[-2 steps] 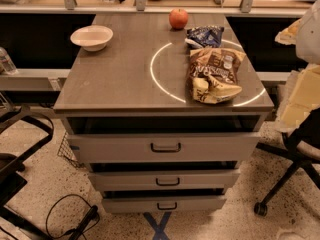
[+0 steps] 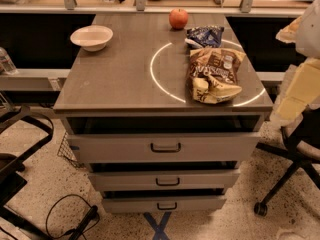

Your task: Move brown chip bag near paper bowl

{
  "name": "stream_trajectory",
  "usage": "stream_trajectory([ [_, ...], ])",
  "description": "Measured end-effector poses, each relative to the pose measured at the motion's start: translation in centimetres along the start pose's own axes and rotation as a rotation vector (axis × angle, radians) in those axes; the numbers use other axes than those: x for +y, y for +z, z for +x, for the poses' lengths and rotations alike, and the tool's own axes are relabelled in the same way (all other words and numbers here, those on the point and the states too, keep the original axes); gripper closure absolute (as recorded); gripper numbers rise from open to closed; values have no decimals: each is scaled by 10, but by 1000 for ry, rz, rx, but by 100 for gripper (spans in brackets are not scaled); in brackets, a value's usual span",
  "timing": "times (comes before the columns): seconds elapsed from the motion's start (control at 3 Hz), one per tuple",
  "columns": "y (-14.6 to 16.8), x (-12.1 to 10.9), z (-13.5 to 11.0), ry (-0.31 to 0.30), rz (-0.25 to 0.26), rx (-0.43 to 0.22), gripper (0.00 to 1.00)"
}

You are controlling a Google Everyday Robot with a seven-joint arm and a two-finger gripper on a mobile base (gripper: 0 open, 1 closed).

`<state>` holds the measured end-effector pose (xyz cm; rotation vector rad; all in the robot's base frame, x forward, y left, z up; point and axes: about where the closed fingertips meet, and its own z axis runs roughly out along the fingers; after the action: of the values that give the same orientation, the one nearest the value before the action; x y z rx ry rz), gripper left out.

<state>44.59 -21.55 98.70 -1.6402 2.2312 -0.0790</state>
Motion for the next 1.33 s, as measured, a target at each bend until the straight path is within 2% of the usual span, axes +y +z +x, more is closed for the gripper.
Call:
stream_trajectory([
  [0.33, 21, -43, -8, 203, -3, -85, 0],
  [0.67, 34, -85, -14, 393, 10, -117, 0],
  [1.0, 54, -128, -29, 570, 76, 11, 0],
  [1.33, 68, -156, -27, 672, 161, 142, 0],
])
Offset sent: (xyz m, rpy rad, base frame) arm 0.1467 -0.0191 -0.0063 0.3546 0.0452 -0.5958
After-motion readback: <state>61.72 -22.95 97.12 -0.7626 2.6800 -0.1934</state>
